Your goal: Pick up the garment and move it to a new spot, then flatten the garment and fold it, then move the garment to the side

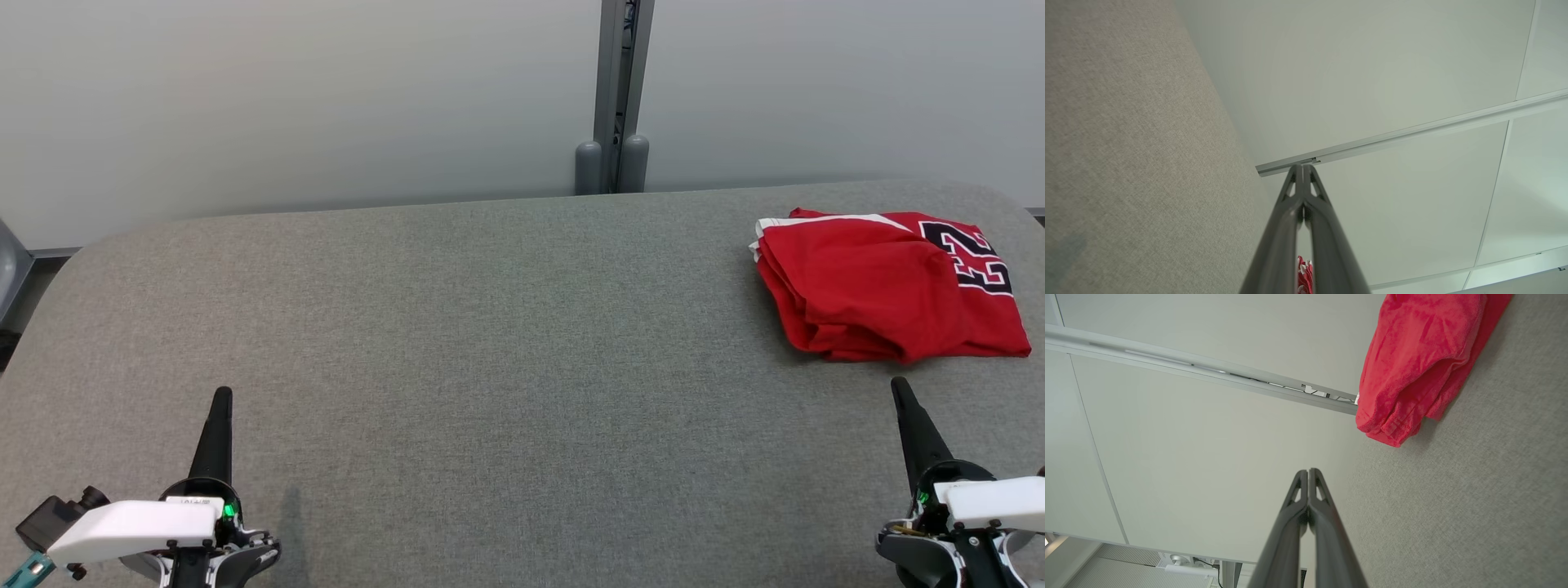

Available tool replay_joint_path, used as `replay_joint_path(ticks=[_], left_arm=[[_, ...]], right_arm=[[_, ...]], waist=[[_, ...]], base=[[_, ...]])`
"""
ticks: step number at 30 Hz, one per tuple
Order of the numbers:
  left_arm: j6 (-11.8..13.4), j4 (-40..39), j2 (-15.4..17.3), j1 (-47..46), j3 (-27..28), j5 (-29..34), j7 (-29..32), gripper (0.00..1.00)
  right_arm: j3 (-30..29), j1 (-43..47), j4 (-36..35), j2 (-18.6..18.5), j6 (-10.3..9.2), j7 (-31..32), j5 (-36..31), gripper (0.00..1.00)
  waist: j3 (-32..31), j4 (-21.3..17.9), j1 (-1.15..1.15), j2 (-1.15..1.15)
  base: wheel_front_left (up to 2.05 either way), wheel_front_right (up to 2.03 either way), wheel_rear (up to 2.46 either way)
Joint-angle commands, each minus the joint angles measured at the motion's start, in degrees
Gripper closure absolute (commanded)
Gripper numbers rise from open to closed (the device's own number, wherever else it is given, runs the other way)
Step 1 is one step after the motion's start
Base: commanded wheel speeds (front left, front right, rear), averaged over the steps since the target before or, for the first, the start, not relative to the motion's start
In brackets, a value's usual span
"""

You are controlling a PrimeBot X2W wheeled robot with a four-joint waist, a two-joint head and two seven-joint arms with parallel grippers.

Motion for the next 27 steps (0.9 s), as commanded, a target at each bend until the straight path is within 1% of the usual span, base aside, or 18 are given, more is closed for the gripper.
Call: replay_joint_path(ticks=[1,27], left_arm=[[-0.53,-0.14,0.35,-1.37,0.37,-1.47,0.32,1.00],[-1.08,0.21,0.40,-2.63,1.07,-11.68,3.16,1.00]], right_arm=[[-0.53,-0.90,-0.09,-0.13,0.02,0.53,1.29,1.00],[-2.44,-1.66,0.80,1.10,0.02,3.49,10.49,1.00]], waist=[[0.02,0.04,0.00,0.00],[0.24,0.55,0.00,0.00]], base=[[0.00,0.00,0.00],[0.00,0.00,0.00]])
